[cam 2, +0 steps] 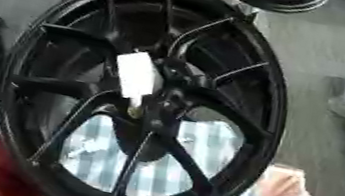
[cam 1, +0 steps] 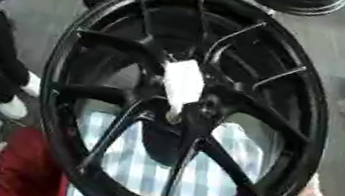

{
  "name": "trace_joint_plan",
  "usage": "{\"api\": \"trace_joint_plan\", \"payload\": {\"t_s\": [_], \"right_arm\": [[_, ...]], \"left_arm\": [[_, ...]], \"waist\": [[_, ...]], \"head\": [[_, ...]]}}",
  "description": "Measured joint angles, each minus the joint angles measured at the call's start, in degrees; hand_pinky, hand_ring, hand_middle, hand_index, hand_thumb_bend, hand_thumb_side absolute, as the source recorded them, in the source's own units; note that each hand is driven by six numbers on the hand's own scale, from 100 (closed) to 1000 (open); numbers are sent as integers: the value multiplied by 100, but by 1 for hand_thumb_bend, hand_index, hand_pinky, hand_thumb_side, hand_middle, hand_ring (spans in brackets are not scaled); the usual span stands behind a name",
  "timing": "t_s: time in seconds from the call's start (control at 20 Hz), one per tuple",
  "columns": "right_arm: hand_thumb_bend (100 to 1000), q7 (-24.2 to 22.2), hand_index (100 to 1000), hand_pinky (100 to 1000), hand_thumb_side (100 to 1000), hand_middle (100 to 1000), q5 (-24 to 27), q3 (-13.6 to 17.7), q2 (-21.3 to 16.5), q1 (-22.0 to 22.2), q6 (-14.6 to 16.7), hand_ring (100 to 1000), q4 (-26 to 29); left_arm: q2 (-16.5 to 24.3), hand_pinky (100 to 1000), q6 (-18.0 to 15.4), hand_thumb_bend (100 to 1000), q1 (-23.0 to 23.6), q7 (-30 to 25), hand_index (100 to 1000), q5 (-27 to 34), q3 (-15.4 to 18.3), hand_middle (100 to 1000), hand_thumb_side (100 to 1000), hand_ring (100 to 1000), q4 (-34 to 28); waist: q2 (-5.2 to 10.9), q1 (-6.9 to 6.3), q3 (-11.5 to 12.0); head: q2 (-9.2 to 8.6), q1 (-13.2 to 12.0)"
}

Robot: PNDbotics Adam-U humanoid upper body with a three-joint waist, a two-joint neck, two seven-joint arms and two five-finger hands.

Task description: Pull the pin out of the wheel hub.

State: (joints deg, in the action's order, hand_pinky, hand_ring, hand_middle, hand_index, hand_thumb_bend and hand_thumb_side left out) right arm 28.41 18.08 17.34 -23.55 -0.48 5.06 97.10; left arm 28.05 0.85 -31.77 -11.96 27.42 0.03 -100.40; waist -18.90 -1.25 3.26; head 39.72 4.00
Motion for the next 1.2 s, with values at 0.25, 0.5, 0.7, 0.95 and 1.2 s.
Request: {"api": "trace_joint_plan", "payload": {"t_s": [0.25, 0.5, 0.7, 0.95, 1.2], "right_arm": [[100, 42, 836, 746, 548, 641, -27, 161, -157, -213, -186, 658, 158], [100, -43, 834, 745, 544, 640, -155, 251, -243, -311, -396, 656, 283], [100, -96, 834, 744, 545, 638, -240, 274, -243, -303, -509, 654, 354], [100, -131, 833, 742, 545, 637, -317, 272, -244, -248, -594, 653, 383], [100, -152, 832, 742, 545, 635, -380, 267, -244, -187, -640, 651, 383]], "left_arm": [[289, 737, 20, 100, -258, 70, 779, 366, -67, 701, 614, 773, -388], [504, 739, 50, 100, -512, 130, 781, 644, -158, 700, 594, 774, -728], [795, 744, 69, 100, -876, -85, 791, 660, -340, 697, 580, 776, -985], [1455, 753, 260, 100, -1527, -1035, 798, 191, -784, 703, 567, 776, -1239], [2140, 780, 270, 100, -2137, -1800, 811, -287, -1290, 736, 567, 794, -1337]], "waist": [[1, -39, 2], [2, -73, 1], [2, -101, -7], [9, -150, -9], [27, -202, -1]], "head": [[20, 8], [38, 23], [40, 44], [44, 62], [47, 76]]}}
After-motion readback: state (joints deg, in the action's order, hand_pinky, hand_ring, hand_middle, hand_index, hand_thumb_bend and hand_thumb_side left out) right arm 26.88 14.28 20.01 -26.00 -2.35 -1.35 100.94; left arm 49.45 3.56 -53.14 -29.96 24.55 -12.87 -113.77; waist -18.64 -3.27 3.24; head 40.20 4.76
